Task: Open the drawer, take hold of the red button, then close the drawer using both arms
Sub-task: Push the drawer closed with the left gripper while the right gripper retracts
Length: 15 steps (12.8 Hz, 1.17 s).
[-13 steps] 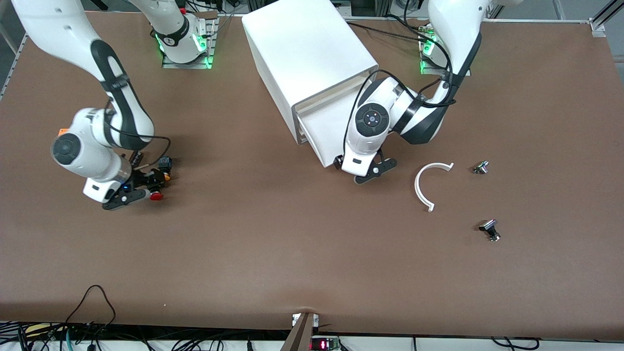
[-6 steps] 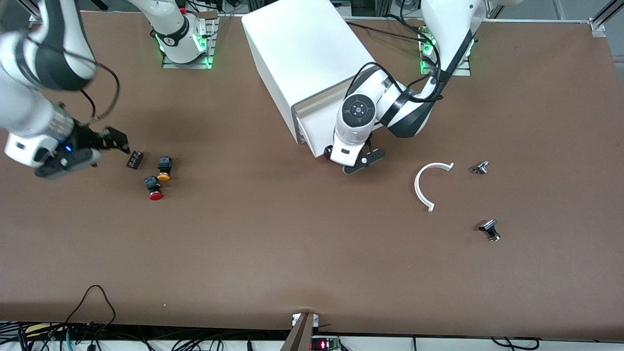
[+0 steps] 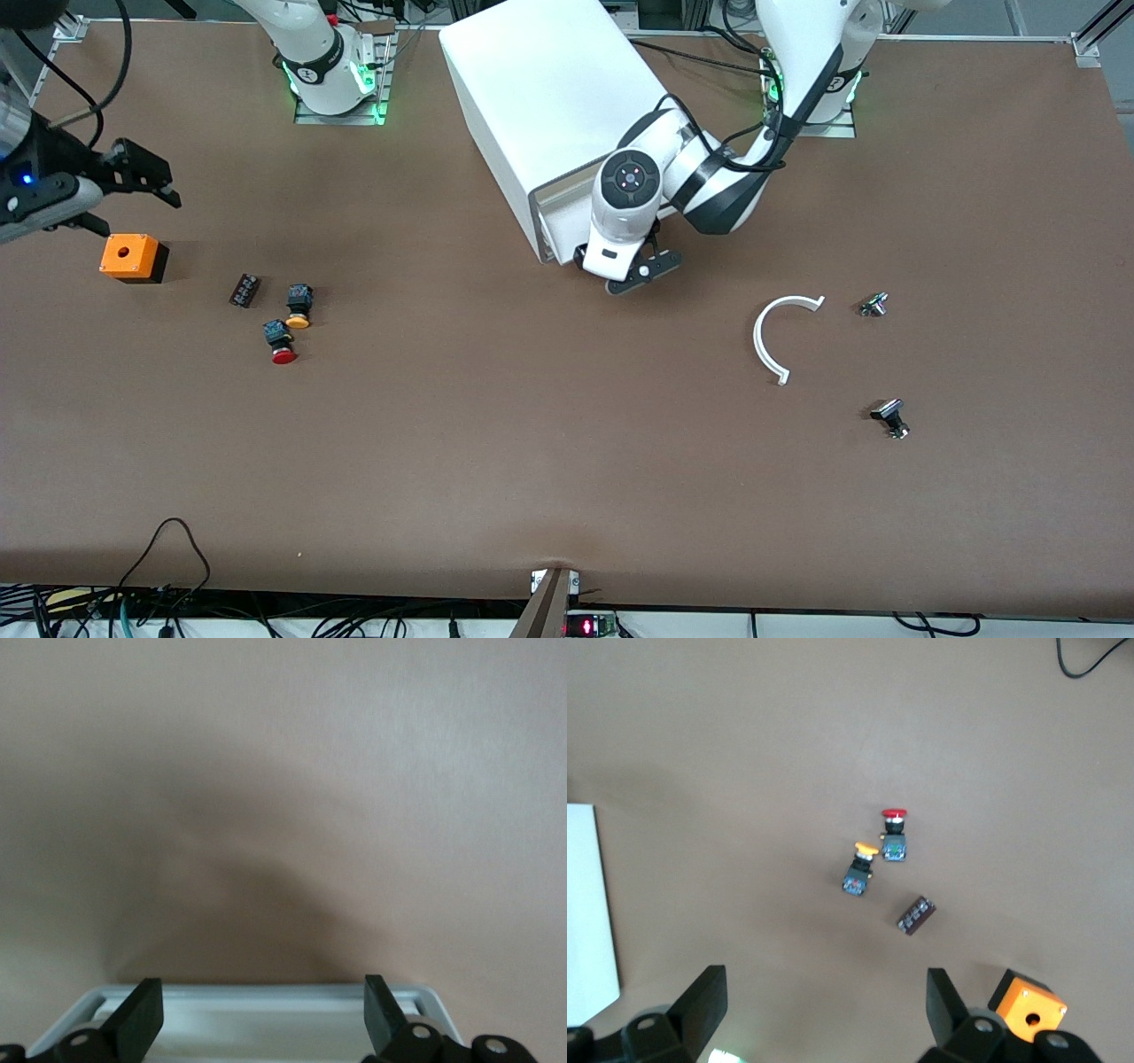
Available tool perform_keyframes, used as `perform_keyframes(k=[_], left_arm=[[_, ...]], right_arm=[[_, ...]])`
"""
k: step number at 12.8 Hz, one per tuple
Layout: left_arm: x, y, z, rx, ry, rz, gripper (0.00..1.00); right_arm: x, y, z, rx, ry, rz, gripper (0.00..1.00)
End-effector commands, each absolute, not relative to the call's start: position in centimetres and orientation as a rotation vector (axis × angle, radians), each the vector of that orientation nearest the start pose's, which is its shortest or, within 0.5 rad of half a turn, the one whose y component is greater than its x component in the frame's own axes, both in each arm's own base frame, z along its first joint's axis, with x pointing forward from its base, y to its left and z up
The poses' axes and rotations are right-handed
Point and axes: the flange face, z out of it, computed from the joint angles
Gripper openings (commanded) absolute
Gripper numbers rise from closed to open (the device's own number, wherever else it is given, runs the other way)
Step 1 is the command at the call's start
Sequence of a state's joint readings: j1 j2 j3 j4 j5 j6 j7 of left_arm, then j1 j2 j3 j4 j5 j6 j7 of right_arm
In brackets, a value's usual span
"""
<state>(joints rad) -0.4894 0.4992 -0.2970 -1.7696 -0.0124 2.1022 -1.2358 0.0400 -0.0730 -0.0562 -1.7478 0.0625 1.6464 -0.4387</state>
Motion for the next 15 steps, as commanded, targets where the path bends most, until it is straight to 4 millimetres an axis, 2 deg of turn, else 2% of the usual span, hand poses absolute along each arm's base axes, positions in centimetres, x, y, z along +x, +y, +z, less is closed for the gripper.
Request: perform_keyframes(k=[1,3,6,11,13,14,15], left_arm=[[42.9,-45.6,28.1,-2.982,-0.719,0.341,0.99],[42.1,-45.9,27.8,-2.979,-0.704,0.352,0.99],[41.2,-46.5,27.7,-2.976,-0.699,0.361,0.99],[40.6,-47.2,27.9,-2.978,-0.696,0.359,0.99],[42.0,-46.6,28.3,-2.984,-0.722,0.340,0.99],[43.4,-45.9,29.1,-2.990,-0.749,0.318,0.99],[45.6,-44.6,30.1,-2.995,-0.793,0.285,0.99]], right_arm=[[52.5,-0.1,60.0,-3.016,-0.642,0.036,0.99],[52.5,-0.1,60.1,-3.019,-0.646,0.040,1.00],[52.6,0.0,61.5,-3.032,-0.652,0.003,1.00],[52.7,0.4,61.3,-3.030,-0.656,0.006,1.00],[52.7,0.7,61.3,-3.029,-0.664,0.006,1.00],[52.7,0.8,61.2,-3.031,-0.657,0.009,1.00],[52.7,0.7,61.2,-3.034,-0.643,0.009,1.00]])
